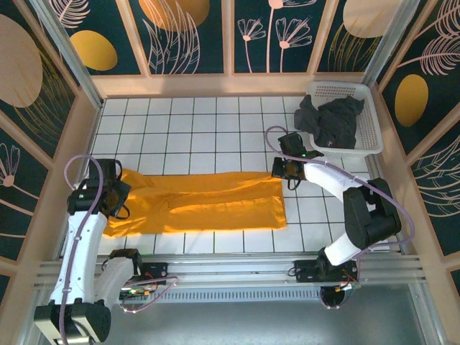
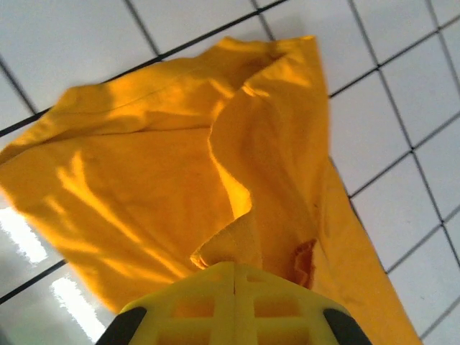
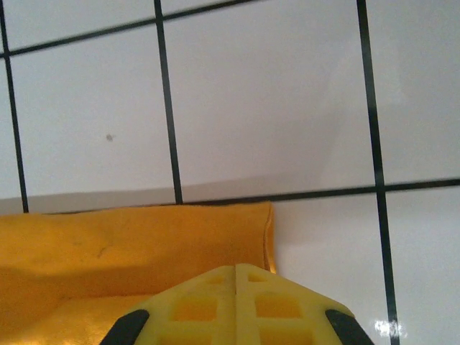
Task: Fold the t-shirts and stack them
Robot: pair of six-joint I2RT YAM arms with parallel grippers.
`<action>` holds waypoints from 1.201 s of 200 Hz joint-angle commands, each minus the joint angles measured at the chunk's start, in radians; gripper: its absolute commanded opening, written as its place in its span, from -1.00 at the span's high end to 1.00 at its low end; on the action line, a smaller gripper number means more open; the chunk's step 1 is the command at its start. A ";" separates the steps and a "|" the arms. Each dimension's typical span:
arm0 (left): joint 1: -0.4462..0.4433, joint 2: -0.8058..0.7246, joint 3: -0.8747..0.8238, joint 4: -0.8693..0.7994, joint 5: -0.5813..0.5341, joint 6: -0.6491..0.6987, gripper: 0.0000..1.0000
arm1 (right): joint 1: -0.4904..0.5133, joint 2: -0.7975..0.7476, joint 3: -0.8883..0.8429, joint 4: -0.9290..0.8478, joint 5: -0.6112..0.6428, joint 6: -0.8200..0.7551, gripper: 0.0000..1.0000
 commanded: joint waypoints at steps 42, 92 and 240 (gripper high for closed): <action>-0.001 -0.091 0.000 -0.136 -0.137 -0.092 1.00 | 0.032 -0.078 -0.054 -0.091 0.001 0.039 1.00; -0.001 -0.103 -0.013 -0.183 -0.165 -0.093 1.00 | 0.084 -0.106 -0.070 -0.138 0.034 0.053 0.97; 0.000 -0.195 -0.180 -0.194 -0.065 -0.187 1.00 | 0.165 0.059 0.051 -0.079 -0.042 0.221 0.39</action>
